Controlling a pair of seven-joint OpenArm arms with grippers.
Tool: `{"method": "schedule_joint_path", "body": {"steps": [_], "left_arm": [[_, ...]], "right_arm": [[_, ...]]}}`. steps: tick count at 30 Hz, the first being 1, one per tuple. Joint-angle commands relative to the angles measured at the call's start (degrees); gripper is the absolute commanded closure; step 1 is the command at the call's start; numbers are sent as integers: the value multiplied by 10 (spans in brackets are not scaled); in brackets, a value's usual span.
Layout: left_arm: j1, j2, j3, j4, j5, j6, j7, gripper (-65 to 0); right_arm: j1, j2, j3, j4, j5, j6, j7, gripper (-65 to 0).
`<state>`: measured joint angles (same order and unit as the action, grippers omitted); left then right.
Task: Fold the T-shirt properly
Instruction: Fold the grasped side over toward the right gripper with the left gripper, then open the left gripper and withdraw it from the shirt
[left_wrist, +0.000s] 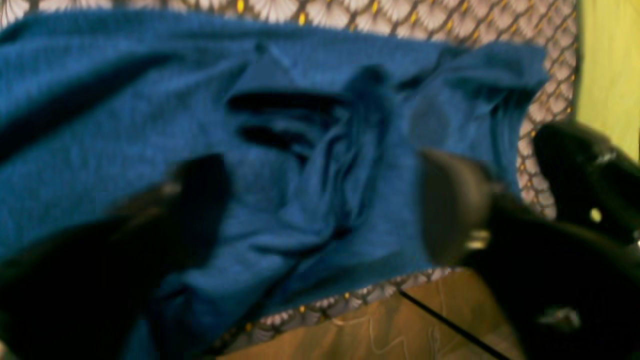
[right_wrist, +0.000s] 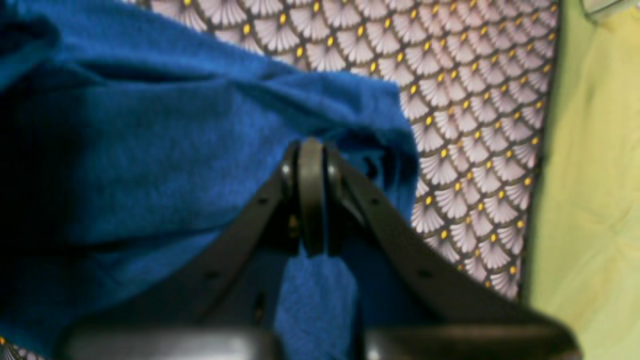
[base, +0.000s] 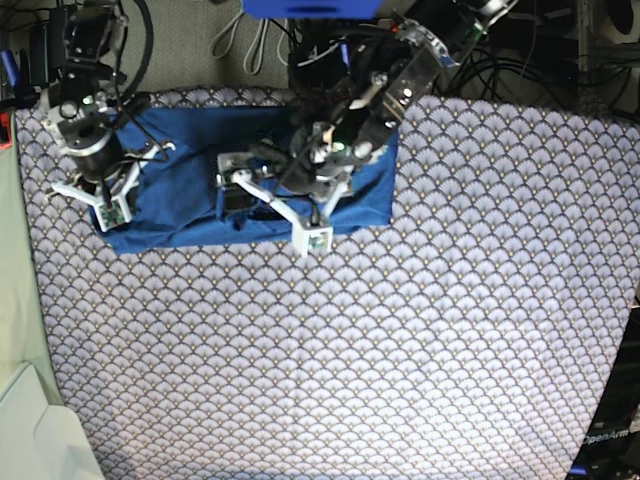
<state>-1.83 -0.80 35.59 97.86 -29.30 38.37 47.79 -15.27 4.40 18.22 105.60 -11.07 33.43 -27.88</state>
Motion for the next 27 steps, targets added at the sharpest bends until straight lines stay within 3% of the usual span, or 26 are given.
{"method": "schedule_joint_path", "body": {"steps": [1,7,12,16,18,19,24,27], "left_arm": [[-13,8,1,15,-20,16,-2,-650],[-9,4,-3,72,-16,16,-2,-650],[-10,-48,-31,137,-20,16,-9,-650],[13,-80,-111,151,-21,16,-9,-650],[26,-101,-157,151,-21,16,-9,-650],[33,-109,-176,151,-22,16,-9,-650],[86,-132,-316,150,-22,16,-8,-650],[111,-132,-411,150,-22,16,-3,-650]], "right_arm": [[4,4,2,16,7,2,11,0],[5,3,2,16,7,2,11,0],[5,2,1,26,8,2,12,0],[5,-17,-2,67,10,10,13,0],[5,-40,-10,82,10,57,11,0],[5,-51,-19,86,8,66,11,0],[-6,-100,-86,84,6,66,10,0],[-10,-103,-156,82,6,66,10,0]]}}
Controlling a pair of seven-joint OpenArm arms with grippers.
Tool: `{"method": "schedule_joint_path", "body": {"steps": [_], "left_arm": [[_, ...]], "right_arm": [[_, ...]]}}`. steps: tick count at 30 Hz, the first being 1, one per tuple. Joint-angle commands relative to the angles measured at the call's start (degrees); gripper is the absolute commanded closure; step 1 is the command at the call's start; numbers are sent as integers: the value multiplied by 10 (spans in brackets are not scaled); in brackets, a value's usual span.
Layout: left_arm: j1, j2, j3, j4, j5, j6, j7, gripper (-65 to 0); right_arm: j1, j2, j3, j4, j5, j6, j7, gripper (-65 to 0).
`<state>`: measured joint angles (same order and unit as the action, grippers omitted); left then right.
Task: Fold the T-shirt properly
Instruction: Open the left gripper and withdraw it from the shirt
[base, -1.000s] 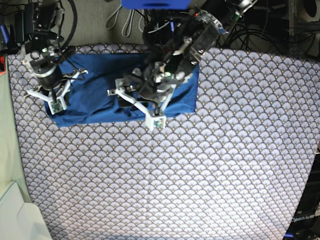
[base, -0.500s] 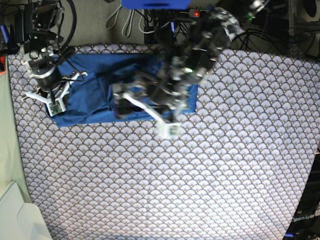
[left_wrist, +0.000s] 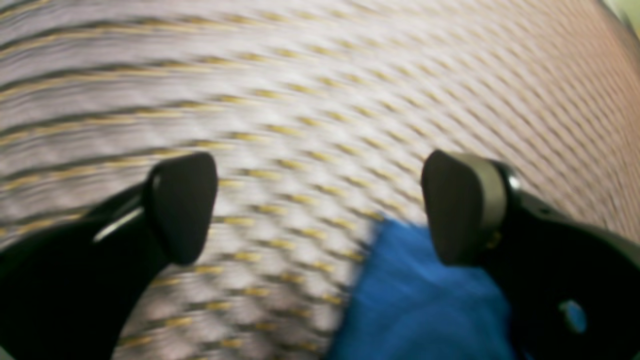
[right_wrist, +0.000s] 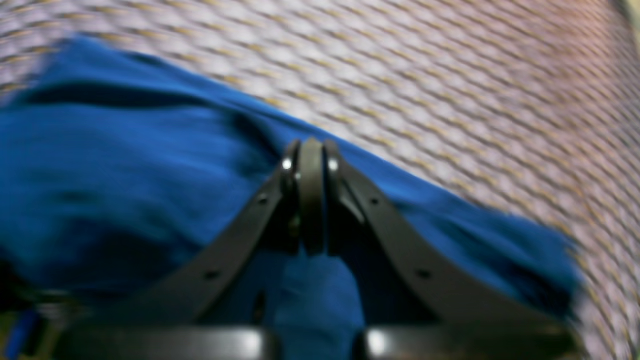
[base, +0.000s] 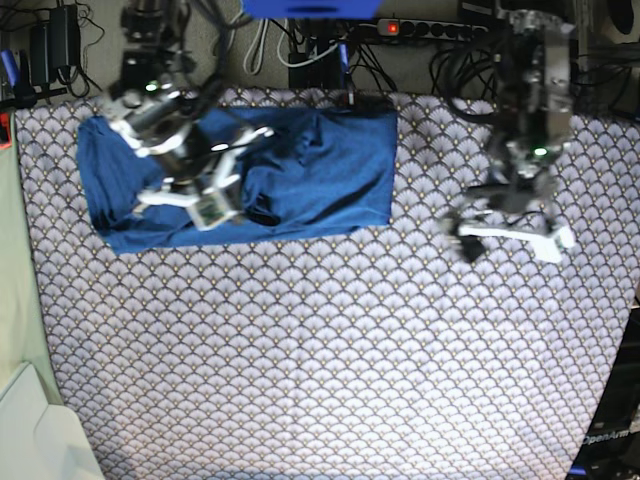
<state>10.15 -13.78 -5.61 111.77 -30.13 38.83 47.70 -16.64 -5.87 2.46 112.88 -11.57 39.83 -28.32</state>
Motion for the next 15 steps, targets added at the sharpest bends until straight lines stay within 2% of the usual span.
{"method": "schedule_joint_path", "body": {"steps": [1,4,7,15], "left_arm": [[-3,-2,-26,10,-14,12,-2,-650],[11,-6,-86,10,-14,12,-2,-650],[24,-6,-123,10,-14,12,-2,-650],[26,-2,-126,9,-14,12,-1,-650]], "right_arm": [[4,-1,-24,9,11,2,14,0],[6,-1,-75,9,10,2,1,0],[9,-2,-114,-8,3,2,-46,0],[12,3,-121,-94,3,2,-56,0]]}}
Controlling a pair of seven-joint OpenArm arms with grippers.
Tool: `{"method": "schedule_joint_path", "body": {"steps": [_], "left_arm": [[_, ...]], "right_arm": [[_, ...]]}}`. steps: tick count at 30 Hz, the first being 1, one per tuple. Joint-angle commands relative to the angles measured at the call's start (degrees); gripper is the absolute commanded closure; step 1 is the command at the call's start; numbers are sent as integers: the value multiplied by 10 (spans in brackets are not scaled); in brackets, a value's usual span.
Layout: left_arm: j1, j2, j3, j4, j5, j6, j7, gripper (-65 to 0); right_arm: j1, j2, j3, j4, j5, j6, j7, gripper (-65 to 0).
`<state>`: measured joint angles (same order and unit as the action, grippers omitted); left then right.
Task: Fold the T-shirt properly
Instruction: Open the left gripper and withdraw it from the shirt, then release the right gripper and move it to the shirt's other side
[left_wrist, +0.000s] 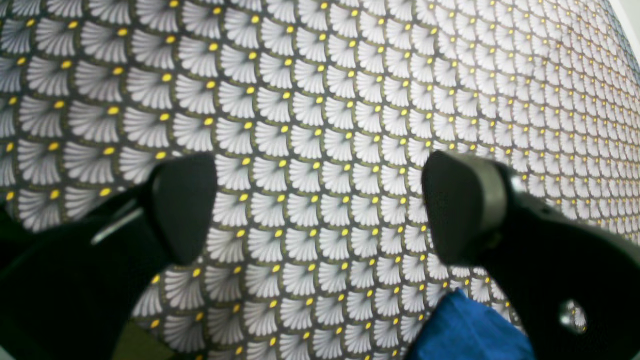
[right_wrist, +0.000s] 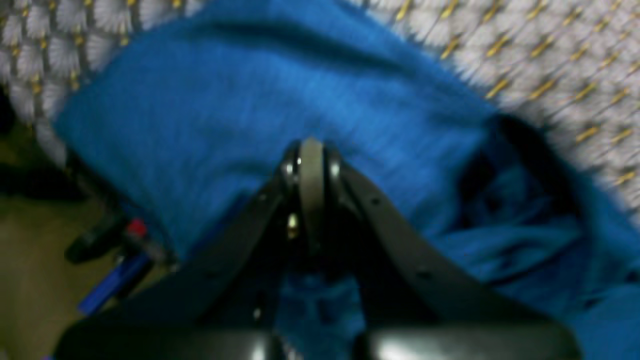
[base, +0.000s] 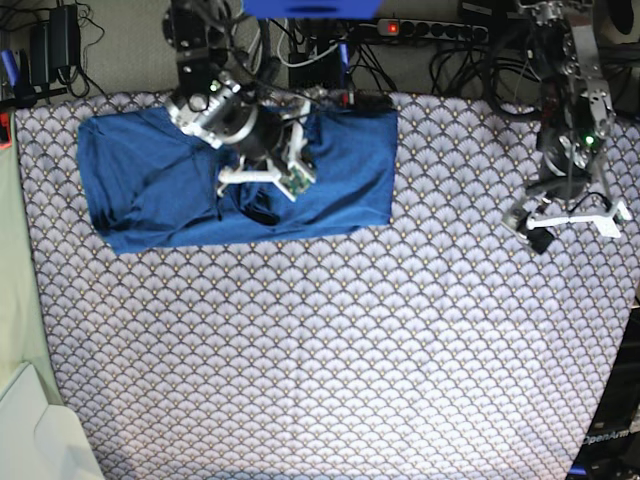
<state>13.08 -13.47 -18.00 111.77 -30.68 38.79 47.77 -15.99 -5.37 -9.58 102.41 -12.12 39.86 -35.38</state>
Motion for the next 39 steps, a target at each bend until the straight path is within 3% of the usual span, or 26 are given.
{"method": "schedule_joint_path", "body": {"steps": [1,7,12,17,25,28,39], "left_arm": [[-4,-5,-2,9,-8,12,-2,-650],[-5,-8,-2,9,-8,12,-1,-650],[-9,-5,-2,9,-8,12,-1,-650],[-8,-5,-2,9,-8,12,-1,-650],[9,-8,-2,10,-8,12,-1,-650],[16,-8,-5,10,-8,12,-1,-650],[33,-8,-6,12,-7,12,-1,-650]], "right_arm": [[-2,1,7,11,8,1,13,0],[-70,13,102,50,11,1,28,0],[-117,15,160,82,12,1,105,0],[-117,13,155,104,12,1,112,0],[-79,10,63,98,9,1,111,0],[-51,10,39,85,9,1,86,0],[35,33,41,-26,11,1,64,0]]}}
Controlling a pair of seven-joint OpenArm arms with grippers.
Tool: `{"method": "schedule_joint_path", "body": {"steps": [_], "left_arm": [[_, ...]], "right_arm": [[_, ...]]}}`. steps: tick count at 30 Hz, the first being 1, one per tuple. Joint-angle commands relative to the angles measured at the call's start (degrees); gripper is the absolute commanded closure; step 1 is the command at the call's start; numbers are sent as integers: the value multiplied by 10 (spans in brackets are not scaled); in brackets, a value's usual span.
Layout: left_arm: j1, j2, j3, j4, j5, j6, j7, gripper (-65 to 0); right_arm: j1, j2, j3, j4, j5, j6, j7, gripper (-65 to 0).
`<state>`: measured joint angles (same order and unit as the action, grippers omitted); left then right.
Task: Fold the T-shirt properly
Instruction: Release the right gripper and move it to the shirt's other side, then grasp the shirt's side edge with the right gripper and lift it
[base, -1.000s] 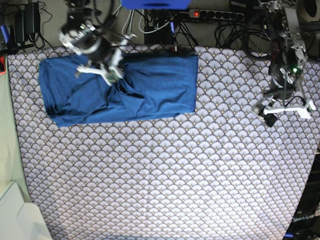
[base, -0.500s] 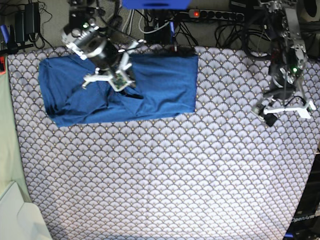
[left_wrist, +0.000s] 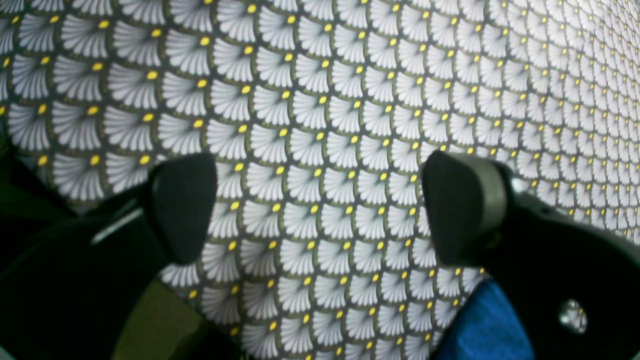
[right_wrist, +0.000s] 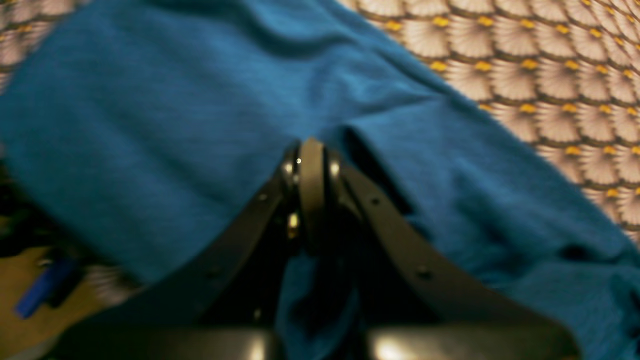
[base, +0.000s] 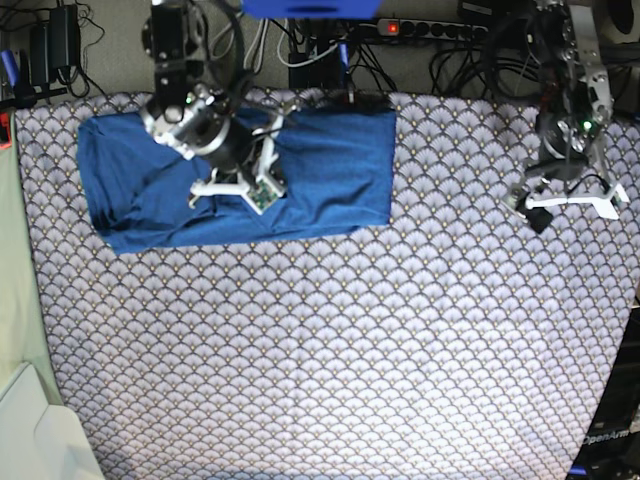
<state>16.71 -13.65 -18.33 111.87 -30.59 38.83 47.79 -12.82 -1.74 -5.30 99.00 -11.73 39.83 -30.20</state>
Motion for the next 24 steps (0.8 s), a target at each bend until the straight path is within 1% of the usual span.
{"method": "schedule_joint_path", "body": {"steps": [1,4,8,11,14,17,19,22,24], "left_arm": [[-3,-6,-2,11,-8,12,-1,-650],[-3,-6,1,11,-8,12,-1,-650],[-3,-6,1,12,-8,12,-1,-650],[-3,-5,1,12,-8,12,-1,-650],[-4,-5,1,12,-8,12,-1,-650],[-6,-5,2,12,-8,12,-1,-650],[-7,-5,7,12,-9,12,-1,-650],[-8,-16,40,11,-8,12,-1,-650],[-9,-21,64,12,-8,12,-2,-650]], "right_arm": [[8,-2,1,0,5,2,12,0],[28,-2,32,-13,5,2,13,0],[71,-2,111,-23,4,2,13,0],[109,6,176,-26,4,2,9,0],[125,13,215,-16,4,2,9,0],[130,20,241,-9,5,2,9,0],[127,30,255,-10,7,2,8,0],[124,30,280,-12,5,2,7,0],[122,30,301,-13,5,2,7,-22]]}}
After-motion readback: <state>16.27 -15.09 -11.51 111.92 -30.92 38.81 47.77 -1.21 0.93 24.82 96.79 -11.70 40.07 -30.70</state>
